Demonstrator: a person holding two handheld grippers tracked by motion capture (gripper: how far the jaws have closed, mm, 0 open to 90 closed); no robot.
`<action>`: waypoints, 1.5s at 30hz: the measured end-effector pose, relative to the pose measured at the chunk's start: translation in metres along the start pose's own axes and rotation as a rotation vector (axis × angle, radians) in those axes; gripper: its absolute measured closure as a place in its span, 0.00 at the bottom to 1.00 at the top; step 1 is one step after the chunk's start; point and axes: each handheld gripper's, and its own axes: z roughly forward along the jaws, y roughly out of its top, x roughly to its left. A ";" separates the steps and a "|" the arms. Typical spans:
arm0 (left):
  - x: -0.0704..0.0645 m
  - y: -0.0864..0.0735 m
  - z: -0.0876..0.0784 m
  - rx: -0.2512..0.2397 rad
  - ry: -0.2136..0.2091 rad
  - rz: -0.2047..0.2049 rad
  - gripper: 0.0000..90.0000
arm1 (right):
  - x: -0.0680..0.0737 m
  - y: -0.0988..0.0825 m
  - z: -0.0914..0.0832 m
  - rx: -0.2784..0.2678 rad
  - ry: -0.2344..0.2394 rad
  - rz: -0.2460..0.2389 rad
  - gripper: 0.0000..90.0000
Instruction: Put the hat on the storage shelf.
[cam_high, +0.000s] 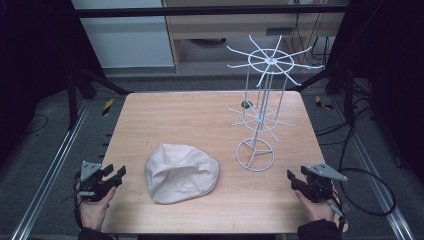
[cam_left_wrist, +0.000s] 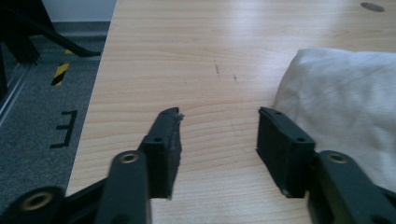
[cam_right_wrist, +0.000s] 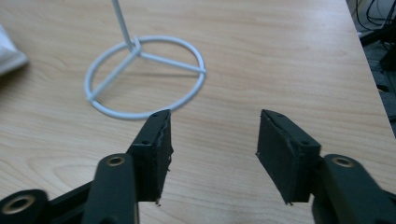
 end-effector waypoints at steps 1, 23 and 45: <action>0.000 0.000 0.000 0.000 0.000 0.000 0.62 | 0.001 0.001 -0.003 -0.011 0.017 0.004 0.56; -0.038 0.003 -0.017 -0.001 -0.124 0.103 0.64 | 0.086 0.029 0.007 0.018 0.313 -0.216 0.58; -0.063 -0.007 -0.025 0.027 -0.214 0.180 0.50 | 0.164 0.057 0.069 0.052 0.471 -0.281 0.56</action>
